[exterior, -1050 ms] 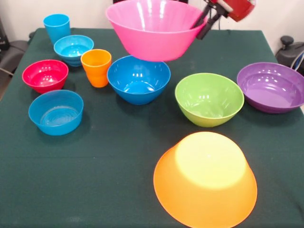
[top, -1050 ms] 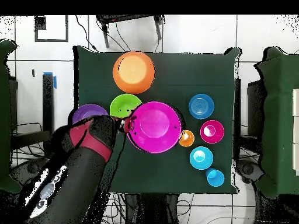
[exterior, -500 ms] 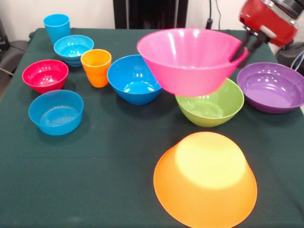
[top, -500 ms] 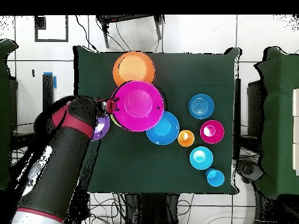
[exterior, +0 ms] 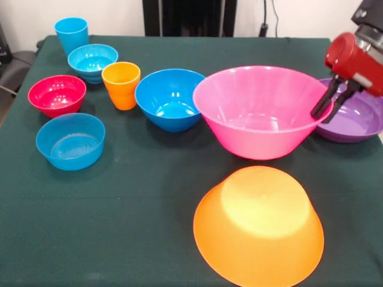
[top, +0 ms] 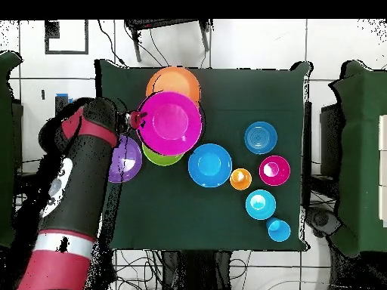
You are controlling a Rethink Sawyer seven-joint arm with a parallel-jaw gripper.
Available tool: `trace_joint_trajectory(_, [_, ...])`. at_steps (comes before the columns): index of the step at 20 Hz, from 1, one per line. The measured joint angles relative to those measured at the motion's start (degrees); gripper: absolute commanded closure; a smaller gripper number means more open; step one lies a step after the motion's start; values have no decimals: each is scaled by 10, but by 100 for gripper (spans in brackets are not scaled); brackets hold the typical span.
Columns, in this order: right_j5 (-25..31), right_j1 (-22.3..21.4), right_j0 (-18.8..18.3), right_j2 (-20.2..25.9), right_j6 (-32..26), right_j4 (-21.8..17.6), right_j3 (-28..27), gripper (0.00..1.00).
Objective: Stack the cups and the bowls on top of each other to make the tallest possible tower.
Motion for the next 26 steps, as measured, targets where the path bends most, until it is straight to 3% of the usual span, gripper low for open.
trace_joint_trajectory(3, [33, 19, -15, 1, 0, 2, -40, 100])
trace_joint_trajectory(13, [166, 117, -78, 6, 0, 17, -245, 100])
trace_joint_trajectory(18, [209, 149, -83, 6, 0, 25, -321, 100])
trace_joint_trajectory(26, [221, 167, -79, 5, 0, 42, -373, 100])
